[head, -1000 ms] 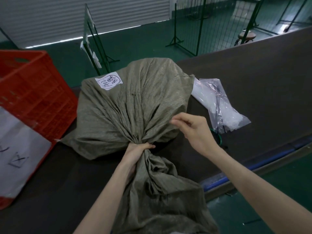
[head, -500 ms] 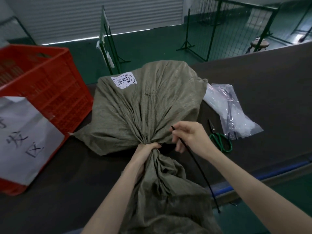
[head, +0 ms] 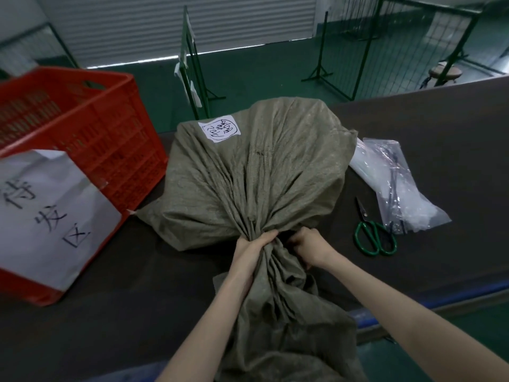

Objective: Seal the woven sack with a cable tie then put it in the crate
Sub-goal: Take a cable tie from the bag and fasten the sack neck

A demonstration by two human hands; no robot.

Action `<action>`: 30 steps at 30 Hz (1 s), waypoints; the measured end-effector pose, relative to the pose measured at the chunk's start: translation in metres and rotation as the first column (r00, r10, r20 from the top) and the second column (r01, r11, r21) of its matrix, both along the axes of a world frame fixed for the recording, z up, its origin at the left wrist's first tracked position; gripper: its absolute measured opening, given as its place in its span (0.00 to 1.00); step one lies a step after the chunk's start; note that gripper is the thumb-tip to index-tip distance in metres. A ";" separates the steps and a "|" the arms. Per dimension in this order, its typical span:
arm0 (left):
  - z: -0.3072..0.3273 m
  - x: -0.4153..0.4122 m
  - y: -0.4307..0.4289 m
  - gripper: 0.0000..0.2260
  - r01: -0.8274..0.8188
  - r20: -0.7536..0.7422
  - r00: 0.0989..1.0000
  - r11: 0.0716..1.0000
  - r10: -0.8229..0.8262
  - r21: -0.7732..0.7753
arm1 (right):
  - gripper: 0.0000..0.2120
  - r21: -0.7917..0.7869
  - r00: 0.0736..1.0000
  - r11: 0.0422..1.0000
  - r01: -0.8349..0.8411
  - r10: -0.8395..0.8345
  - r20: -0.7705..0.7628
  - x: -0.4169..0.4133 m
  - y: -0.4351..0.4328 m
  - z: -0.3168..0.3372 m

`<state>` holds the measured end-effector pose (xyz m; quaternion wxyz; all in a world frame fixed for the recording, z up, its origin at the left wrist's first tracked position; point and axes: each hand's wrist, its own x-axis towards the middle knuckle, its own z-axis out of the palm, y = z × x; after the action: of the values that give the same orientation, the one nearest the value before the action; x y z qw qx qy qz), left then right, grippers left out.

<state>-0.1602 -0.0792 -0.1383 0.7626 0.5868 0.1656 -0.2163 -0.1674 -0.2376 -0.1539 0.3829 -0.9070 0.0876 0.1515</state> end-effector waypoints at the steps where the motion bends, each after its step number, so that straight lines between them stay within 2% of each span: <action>1: 0.000 -0.004 -0.001 0.17 -0.044 0.011 0.999 0.999 0.044 -0.007 | 0.16 -0.057 1.000 0.998 -0.013 0.012 -0.012 0.004 0.002 -0.008; 3: -0.001 -0.012 -0.002 0.21 -0.140 -0.011 0.990 0.982 0.140 -0.126 | 0.16 -0.102 0.999 0.995 0.006 -0.010 -0.042 0.011 0.010 -0.017; 5: -0.002 -0.018 0.001 0.25 -0.255 -0.115 0.967 0.894 0.229 -0.369 | 0.16 0.013 0.997 0.997 0.073 -0.073 -0.010 0.012 0.019 -0.012; 6: -0.002 -0.017 0.005 0.25 -0.333 -0.174 0.943 0.838 0.285 -0.432 | 0.16 0.111 0.993 0.987 0.118 -0.119 0.008 0.010 0.024 -0.009; 8: -0.006 -0.015 0.010 0.23 -0.490 -0.321 0.866 0.779 0.383 -0.392 | 0.17 0.201 0.992 0.973 0.116 -0.125 0.033 0.007 0.030 -0.006; 10: -0.011 -0.014 0.013 0.19 -0.540 -0.390 0.816 0.804 0.428 -0.249 | 0.19 0.194 0.996 0.980 0.047 -0.062 0.070 0.006 0.034 -0.012; 11: -0.012 -0.014 0.012 0.17 -0.514 -0.392 0.820 0.838 0.416 -0.185 | 0.17 0.190 0.994 0.981 0.027 -0.046 0.095 0.006 0.037 -0.014; 13: -0.012 -0.014 0.013 0.14 -0.405 -0.356 0.868 0.909 0.347 -0.103 | 0.11 0.196 0.982 0.979 0.056 -0.089 0.166 0.006 0.044 -0.013; 16: -0.006 -0.015 0.013 0.10 -0.307 -0.305 0.911 0.950 0.276 -0.058 | 0.15 0.316 0.970 0.939 0.132 -0.188 0.154 0.006 0.046 -0.014; 18: -0.002 -0.016 0.014 0.09 -0.301 -0.264 0.923 0.953 0.279 -0.044 | 0.16 0.319 0.971 0.936 0.151 -0.202 0.131 0.005 0.045 -0.011; 21: -0.006 -0.020 0.019 0.08 -0.396 -0.199 0.903 0.917 0.381 -0.041 | 0.13 0.250 0.977 0.967 0.057 -0.106 0.187 0.003 0.037 -0.007; 23: -0.010 -0.021 0.025 0.10 -0.492 -0.155 0.864 0.869 0.479 -0.058 | 0.14 0.272 0.987 0.962 -0.016 -0.028 0.159 0.004 0.030 -0.006; 25: -0.011 -0.024 0.031 0.11 -0.554 -0.083 0.832 0.830 0.549 -0.066 | 0.17 0.145 0.986 0.987 -0.069 0.046 0.159 0.005 0.018 -0.007; 27: -0.011 -0.024 0.036 0.13 -0.597 0.012 0.801 0.800 0.599 -0.062 | 0.15 0.054 0.991 0.997 -0.052 0.045 0.125 0.005 0.006 -0.001; 29: -0.010 -0.021 0.044 0.13 -0.632 0.123 0.765 0.774 0.632 -0.044 | 0.08 0.047 0.996 0.998 -0.040 0.036 0.082 0.002 -0.006 0.008; 30: -0.010 -0.018 0.048 0.12 -0.649 0.179 0.744 0.760 0.643 -0.033 | 0.09 0.032 0.995 0.999 -0.040 0.037 0.087 0.000 -0.012 0.012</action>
<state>-0.1783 -0.0312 -0.1482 0.7927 0.5219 0.2923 0.1173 -0.1672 -0.2494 -0.1414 0.3987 -0.9077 0.0508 0.1208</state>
